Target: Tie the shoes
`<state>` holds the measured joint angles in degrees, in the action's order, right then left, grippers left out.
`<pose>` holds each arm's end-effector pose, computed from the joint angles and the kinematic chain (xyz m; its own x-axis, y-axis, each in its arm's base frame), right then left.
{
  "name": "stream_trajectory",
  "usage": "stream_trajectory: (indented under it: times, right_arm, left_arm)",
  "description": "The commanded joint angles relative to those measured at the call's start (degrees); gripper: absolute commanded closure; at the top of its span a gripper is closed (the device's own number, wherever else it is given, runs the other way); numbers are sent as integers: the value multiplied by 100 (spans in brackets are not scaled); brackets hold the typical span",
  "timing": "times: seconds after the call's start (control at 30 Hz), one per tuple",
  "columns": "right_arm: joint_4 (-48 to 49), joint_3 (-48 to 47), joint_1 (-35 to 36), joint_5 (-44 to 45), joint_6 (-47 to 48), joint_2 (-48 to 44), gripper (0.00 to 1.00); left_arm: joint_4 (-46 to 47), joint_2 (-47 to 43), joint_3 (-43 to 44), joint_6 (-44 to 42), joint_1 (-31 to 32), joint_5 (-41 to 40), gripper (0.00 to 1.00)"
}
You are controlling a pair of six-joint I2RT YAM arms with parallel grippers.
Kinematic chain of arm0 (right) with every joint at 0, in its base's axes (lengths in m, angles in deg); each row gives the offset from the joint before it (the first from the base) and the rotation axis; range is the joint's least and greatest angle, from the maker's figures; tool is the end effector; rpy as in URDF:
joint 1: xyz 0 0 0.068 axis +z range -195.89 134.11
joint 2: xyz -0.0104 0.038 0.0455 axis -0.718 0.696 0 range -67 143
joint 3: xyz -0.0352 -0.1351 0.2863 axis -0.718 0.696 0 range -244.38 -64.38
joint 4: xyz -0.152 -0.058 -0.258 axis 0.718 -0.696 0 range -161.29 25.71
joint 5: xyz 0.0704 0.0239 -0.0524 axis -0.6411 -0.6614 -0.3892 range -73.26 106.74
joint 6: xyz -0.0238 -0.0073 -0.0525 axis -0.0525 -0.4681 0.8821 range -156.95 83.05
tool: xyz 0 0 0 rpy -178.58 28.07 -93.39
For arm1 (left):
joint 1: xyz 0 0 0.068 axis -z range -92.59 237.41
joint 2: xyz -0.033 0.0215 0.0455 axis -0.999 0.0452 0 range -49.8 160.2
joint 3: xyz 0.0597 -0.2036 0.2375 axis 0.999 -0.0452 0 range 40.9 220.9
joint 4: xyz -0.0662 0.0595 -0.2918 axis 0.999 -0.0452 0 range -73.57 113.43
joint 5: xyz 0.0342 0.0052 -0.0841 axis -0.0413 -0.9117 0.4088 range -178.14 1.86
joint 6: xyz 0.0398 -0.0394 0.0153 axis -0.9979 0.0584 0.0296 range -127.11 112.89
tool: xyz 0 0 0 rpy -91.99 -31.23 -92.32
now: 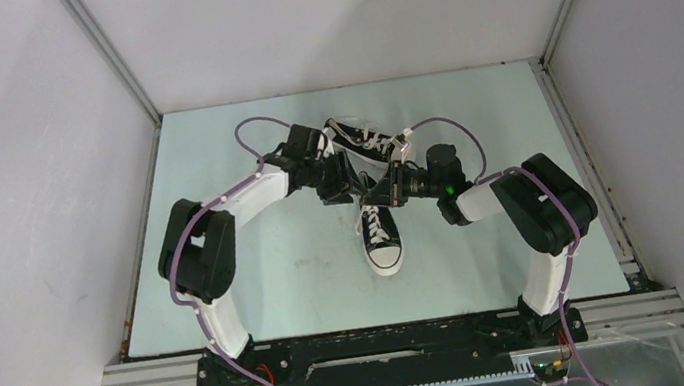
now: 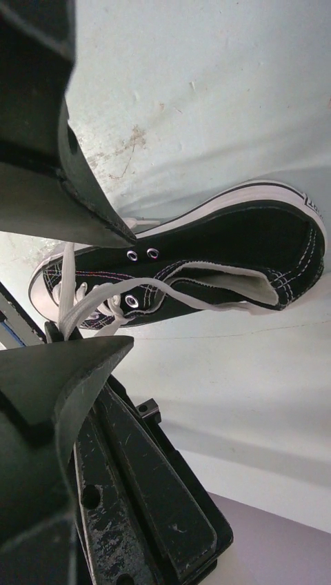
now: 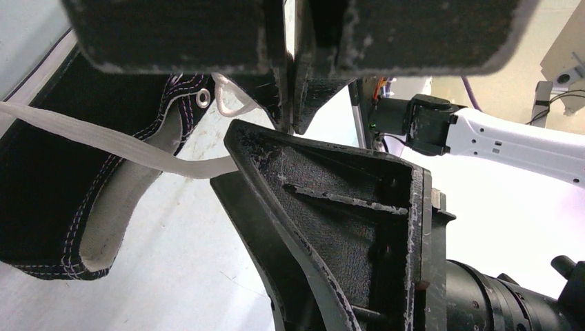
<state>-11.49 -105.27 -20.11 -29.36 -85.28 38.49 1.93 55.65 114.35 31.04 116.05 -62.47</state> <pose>0.3316 0.1935 0.1550 -0.8222 0.1780 -0.5406 -0.4851 0.2777 0.8292 0.3844 -0.2304 0.2202 -0.9613 -0.1093 -0.2528 0.0819 0.7630 -0.6412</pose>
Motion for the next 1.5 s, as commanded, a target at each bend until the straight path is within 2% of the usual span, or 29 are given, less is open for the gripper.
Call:
stream_trajectory:
  times: [0.0,0.23,0.33,0.5,0.63,0.7,0.77,0.8,0.9,1.03,1.2,1.47]
  right_arm:
    - [135,-122,1,-21,127,-255,100]
    - [126,-122,19,-30,149,-275,100]
    - [126,-122,22,-30,149,-281,100]
    - [117,-122,13,-30,149,-278,100]
    - [117,-122,13,-30,148,-281,100]
    - [117,-122,3,-34,145,-281,100]
    - [110,-122,2,-38,149,-281,100]
    - [109,-122,4,-39,149,-278,100]
    - [106,-122,6,-32,149,-278,100]
    - [113,-122,5,-37,141,-263,100]
    - [117,-121,5,-39,132,-267,100]
    - [126,-123,1,-39,132,-258,100]
  left_arm:
    - [32,-102,25,25,-37,171,44]
    - [-30,161,124,45,-8,310,43]
    - [-78,381,312,55,-8,379,52]
    - [-178,545,476,35,1,374,59]
    - [-230,511,484,-18,-10,351,72]
    - [-238,424,459,-45,-39,292,87]
    - [-300,346,459,-96,-106,270,93]
    - [-344,319,455,-126,-160,238,93]
    - [-444,181,432,-194,-217,128,80]
    - [-386,113,397,-188,-219,169,72]
    - [-353,112,345,-171,-211,221,78]
    - [-356,69,358,-195,-210,162,79]
